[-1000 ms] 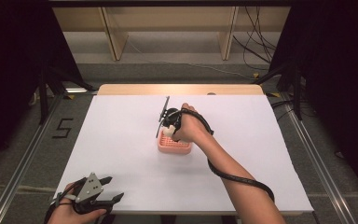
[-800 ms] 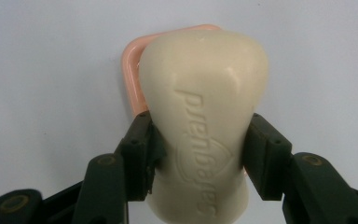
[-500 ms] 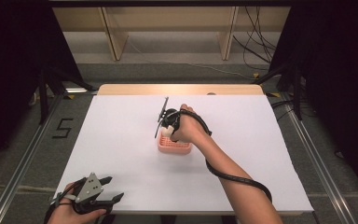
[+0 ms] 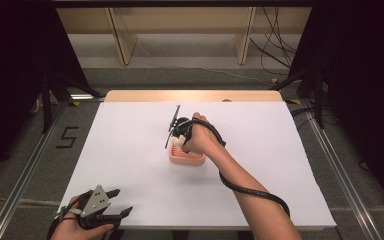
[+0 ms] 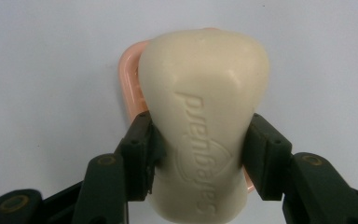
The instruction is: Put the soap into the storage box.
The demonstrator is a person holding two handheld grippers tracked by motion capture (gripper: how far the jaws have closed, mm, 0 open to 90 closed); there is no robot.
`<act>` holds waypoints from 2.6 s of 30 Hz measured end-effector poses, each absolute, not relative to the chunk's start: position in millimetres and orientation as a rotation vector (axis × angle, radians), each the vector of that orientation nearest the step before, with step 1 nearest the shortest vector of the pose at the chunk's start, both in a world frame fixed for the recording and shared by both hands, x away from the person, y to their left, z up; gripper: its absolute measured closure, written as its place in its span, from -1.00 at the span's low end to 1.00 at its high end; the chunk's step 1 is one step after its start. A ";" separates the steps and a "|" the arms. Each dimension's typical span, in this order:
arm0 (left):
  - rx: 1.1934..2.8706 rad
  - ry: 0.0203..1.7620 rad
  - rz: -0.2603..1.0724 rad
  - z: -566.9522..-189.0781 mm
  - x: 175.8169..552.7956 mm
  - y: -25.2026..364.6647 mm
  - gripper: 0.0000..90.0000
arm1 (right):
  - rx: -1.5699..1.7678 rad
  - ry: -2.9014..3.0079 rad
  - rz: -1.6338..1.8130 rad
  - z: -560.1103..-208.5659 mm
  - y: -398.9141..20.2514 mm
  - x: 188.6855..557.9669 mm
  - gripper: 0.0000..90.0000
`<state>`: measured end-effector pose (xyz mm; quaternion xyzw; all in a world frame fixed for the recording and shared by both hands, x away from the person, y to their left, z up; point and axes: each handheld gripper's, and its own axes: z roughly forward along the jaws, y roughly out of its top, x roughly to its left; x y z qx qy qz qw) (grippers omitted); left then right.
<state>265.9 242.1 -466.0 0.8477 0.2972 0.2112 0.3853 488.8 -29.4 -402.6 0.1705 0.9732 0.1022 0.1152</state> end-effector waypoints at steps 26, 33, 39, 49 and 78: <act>2.165 0.755 0.538 -466.1 265.8 242.3 -0.30 | 0.510 2.861 0.289 -416.5 -29.8 492.5 0.12; 2.164 0.755 0.538 -465.9 265.7 242.3 -0.30 | 0.503 2.865 0.282 -417.3 -29.6 493.6 0.12; 2.158 0.765 0.528 -466.2 265.5 242.1 -0.30 | 0.498 2.866 0.279 -418.7 -29.9 494.1 0.12; 2.151 0.772 0.535 -466.7 265.5 241.8 -0.30 | 0.525 2.869 0.270 -421.9 -31.0 494.0 0.12; 2.150 0.779 0.537 -467.8 266.0 243.7 -0.30 | 0.648 2.807 0.432 -410.2 -46.6 479.1 -0.04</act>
